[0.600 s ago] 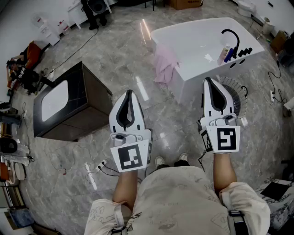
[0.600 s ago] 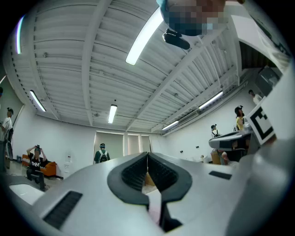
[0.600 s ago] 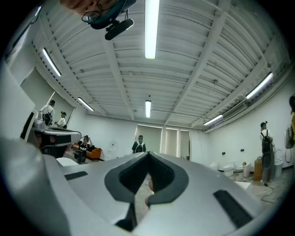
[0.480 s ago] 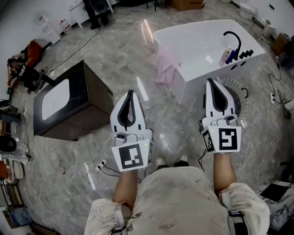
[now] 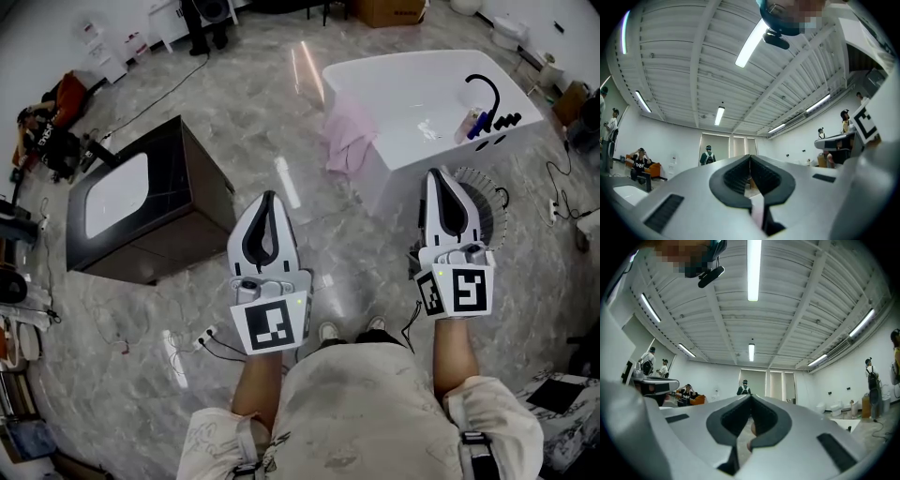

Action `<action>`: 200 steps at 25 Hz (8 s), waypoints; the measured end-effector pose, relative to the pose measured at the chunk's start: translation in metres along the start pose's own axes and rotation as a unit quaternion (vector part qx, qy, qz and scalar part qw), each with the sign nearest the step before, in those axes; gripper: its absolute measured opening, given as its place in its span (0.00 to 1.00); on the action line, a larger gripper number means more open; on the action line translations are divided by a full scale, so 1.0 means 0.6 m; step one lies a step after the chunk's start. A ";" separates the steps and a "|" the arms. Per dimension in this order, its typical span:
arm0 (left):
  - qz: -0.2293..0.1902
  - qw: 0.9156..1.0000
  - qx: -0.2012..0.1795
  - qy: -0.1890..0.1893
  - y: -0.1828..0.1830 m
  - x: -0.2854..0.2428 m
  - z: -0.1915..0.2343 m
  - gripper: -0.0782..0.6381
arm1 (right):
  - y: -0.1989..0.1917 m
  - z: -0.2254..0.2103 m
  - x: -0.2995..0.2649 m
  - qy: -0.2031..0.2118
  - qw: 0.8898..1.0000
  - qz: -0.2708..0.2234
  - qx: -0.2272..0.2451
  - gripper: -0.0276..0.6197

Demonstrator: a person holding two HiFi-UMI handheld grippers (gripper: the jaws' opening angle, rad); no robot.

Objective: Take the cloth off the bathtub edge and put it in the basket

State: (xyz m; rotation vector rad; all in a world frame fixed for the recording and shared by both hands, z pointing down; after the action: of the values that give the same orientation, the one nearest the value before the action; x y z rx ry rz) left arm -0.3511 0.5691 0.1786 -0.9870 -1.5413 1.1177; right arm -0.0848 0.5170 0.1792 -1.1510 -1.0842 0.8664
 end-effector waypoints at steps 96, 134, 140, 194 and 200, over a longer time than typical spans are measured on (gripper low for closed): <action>0.046 0.992 0.080 -0.091 -0.438 -0.949 0.432 0.11 | -0.336 -0.041 -0.964 -0.102 0.990 0.094 -0.008 0.03; 0.238 0.959 0.066 -0.141 -0.819 -1.217 0.180 0.11 | -0.857 -0.260 -1.135 0.054 0.913 0.402 -0.030 0.15; 0.261 0.953 0.064 -0.141 -0.847 -1.223 0.168 0.11 | -0.939 -0.256 -1.133 0.097 0.884 0.456 -0.028 0.28; 0.277 0.950 0.074 -0.122 -0.846 -1.180 0.199 0.11 | -1.128 -0.198 -1.099 0.073 0.743 0.659 0.084 0.31; 0.249 0.957 0.073 -0.132 -0.813 -1.147 0.208 0.11 | -1.097 -0.189 -1.070 0.035 0.752 0.653 0.082 0.23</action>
State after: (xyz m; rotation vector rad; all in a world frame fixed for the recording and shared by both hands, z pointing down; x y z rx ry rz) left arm -0.3594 -0.2314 0.4725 -1.1971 -1.4236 1.7514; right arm -0.1529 -0.2578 0.6823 -1.7369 0.0662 1.9054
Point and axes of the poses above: the fingertips, and each gripper's own axes: x backward along the fingers, z to its left, y out of its top, the point moved 10 cm from there along x, backward along the fingers, and after that the axes turned 6 degrees about -y, right-handed, at the moved point
